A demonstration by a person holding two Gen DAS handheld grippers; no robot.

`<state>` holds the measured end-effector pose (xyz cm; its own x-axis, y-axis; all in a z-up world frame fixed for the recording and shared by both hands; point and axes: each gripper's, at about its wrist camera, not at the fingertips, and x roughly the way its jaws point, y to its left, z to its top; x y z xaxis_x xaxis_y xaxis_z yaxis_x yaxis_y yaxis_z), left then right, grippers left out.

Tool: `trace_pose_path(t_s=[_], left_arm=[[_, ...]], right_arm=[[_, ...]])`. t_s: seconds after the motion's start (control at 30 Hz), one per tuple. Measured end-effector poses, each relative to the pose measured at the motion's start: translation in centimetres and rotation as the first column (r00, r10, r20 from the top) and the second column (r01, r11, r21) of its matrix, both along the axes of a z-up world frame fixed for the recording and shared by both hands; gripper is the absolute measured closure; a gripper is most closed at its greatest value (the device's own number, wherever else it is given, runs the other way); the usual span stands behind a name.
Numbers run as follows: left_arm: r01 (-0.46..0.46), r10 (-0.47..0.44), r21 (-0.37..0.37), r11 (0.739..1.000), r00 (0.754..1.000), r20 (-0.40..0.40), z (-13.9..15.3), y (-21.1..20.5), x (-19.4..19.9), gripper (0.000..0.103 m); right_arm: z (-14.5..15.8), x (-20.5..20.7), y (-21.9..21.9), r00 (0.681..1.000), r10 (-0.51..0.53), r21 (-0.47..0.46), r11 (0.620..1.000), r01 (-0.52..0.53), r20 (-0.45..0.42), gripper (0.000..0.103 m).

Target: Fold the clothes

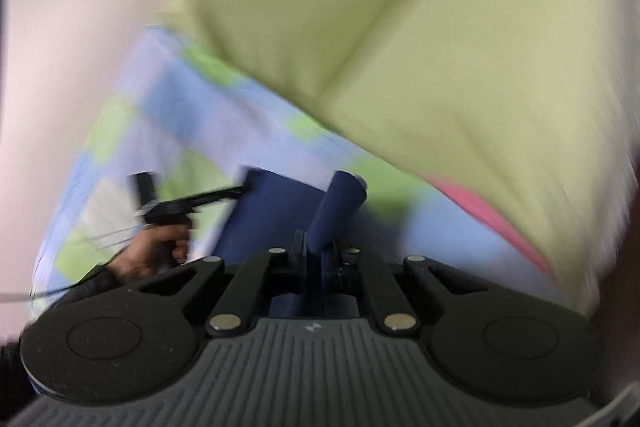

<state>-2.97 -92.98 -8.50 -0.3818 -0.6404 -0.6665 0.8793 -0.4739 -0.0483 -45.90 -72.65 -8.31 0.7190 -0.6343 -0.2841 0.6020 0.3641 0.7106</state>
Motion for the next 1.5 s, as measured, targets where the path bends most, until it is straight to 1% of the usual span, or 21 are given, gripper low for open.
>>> trace_pose_path(t_s=[0.03, 0.1, 0.13, 0.2, 0.27, 0.3, 0.43, 0.47, 0.57, 0.67, 0.7, 0.8, 0.9, 0.93, 1.0, 1.03, 1.07, 1.17, 1.27, 1.4, 1.5], left_arm=[[0.002, -0.002, -0.011, 1.000, 1.000, -0.007, 0.8, 0.7, 0.5, 0.101], [0.001, -0.001, -0.026, 1.000, 1.000, -0.011, 2.1, 2.5, 1.7, 0.101], [-0.002, 0.002, -0.030, 1.000, 1.000, -0.013, 2.7, 3.7, 2.5, 0.101], [-0.015, 0.014, -0.037, 0.999, 1.000, -0.017, 3.9, 6.4, 4.4, 0.100], [-0.041, 0.041, -0.036, 0.999, 0.999, -0.016, 4.6, 9.9, 6.8, 0.100], [-0.053, 0.053, -0.034, 0.998, 0.998, -0.016, 4.6, 11.0, 7.5, 0.100], [-0.141, 0.141, -0.014, 0.990, 0.990, -0.011, 3.6, 18.6, 11.6, 0.101], [-0.157, 0.157, -0.009, 0.987, 0.988, -0.006, 3.3, 19.9, 12.2, 0.101], [-0.198, 0.197, 0.009, 0.980, 0.980, 0.038, 1.7, 23.1, 13.2, 0.101], [-0.218, 0.215, 0.025, 0.976, 0.973, 0.082, -0.2, 25.6, 13.6, 0.100], [-0.225, 0.222, 0.025, 0.974, 0.972, 0.077, -0.5, 26.1, 13.8, 0.100], [-0.234, 0.233, 0.011, 0.972, 0.971, 0.057, -1.0, 27.2, 14.4, 0.101], [-0.249, 0.250, -0.029, 0.968, 0.968, 0.033, -0.7, 28.1, 15.0, 0.102], [-0.259, 0.260, -0.047, 0.965, 0.965, 0.021, -0.5, 28.5, 15.3, 0.102], [-0.273, 0.273, -0.065, 0.960, 0.962, 0.003, -0.3, 29.3, 15.9, 0.102], [-0.280, 0.281, -0.063, 0.958, 0.960, -0.001, -0.5, 29.8, 16.2, 0.102], [-0.288, 0.288, -0.061, 0.956, 0.958, -0.005, -0.7, 30.3, 16.5, 0.102], [-0.309, 0.309, -0.054, 0.950, 0.951, -0.016, -1.3, 31.6, 17.2, 0.103], [-0.334, 0.334, -0.031, 0.942, 0.942, -0.020, -2.2, 32.1, 17.7, 0.103], [-0.347, 0.345, -0.050, 0.937, 0.938, -0.038, -1.8, 32.4, 18.1, 0.103], [-0.356, 0.355, -0.070, 0.932, 0.934, -0.035, -1.3, 32.3, 18.1, 0.103]], right_arm=[[1.1, 0.4, 0.3, 1.000, 0.030, -0.040, 0.999, -0.030, -0.003, 0.098], [3.6, 1.7, 1.4, 0.990, 0.142, -0.125, 0.982, -0.141, 0.002, 0.098], [4.2, 2.1, 1.8, 0.984, 0.179, -0.142, 0.974, -0.177, 0.003, 0.098], [5.5, 3.6, 3.1, 0.958, 0.286, -0.169, 0.944, -0.284, -0.013, 0.098], [6.3, 5.1, 4.2, 0.933, 0.359, -0.180, 0.916, -0.359, -0.033, 0.098], [6.6, 6.0, 5.0, 0.917, 0.397, -0.181, 0.899, -0.398, -0.043, 0.098], [7.3, 9.1, 7.9, 0.860, 0.505, -0.177, 0.842, -0.509, -0.070, 0.098], [7.1, 10.2, 8.7, 0.837, 0.540, -0.166, 0.821, -0.547, -0.089, 0.098], [5.5, 14.0, 11.7, 0.739, 0.651, -0.082, 0.738, -0.670, -0.176, 0.098], [3.2, 16.8, 14.0, 0.662, 0.697, 0.013, 0.691, -0.723, -0.277, 0.098], [2.7, 17.4, 14.4, 0.647, 0.703, 0.033, 0.684, -0.729, -0.296, 0.098], [1.7, 19.2, 14.9, 0.620, 0.708, 0.072, 0.676, -0.733, -0.337, 0.098], [2.2, 20.0, 15.0, 0.614, 0.704, 0.071, 0.676, -0.734, -0.358, 0.098], [2.5, 19.8, 15.1, 0.621, 0.700, 0.062, 0.680, -0.731, -0.352, 0.098], [3.9, 19.0, 15.2, 0.652, 0.692, 0.024, 0.691, -0.722, -0.312, 0.098], [4.1, 18.8, 15.4, 0.651, 0.694, 0.020, 0.689, -0.725, -0.306, 0.098], [4.1, 18.9, 15.6, 0.644, 0.699, 0.022, 0.683, -0.731, -0.310, 0.098], [3.1, 19.1, 16.8, 0.600, 0.728, 0.056, 0.650, -0.758, -0.332, 0.098], [2.1, 19.9, 17.3, 0.578, 0.741, 0.082, 0.636, -0.767, -0.341, 0.098], [2.7, 19.7, 17.3, 0.596, 0.738, 0.046, 0.639, -0.767, -0.315, 0.098], [4.2, 19.1, 17.1, 0.625, 0.732, -0.008, 0.648, -0.762, -0.270, 0.098]])
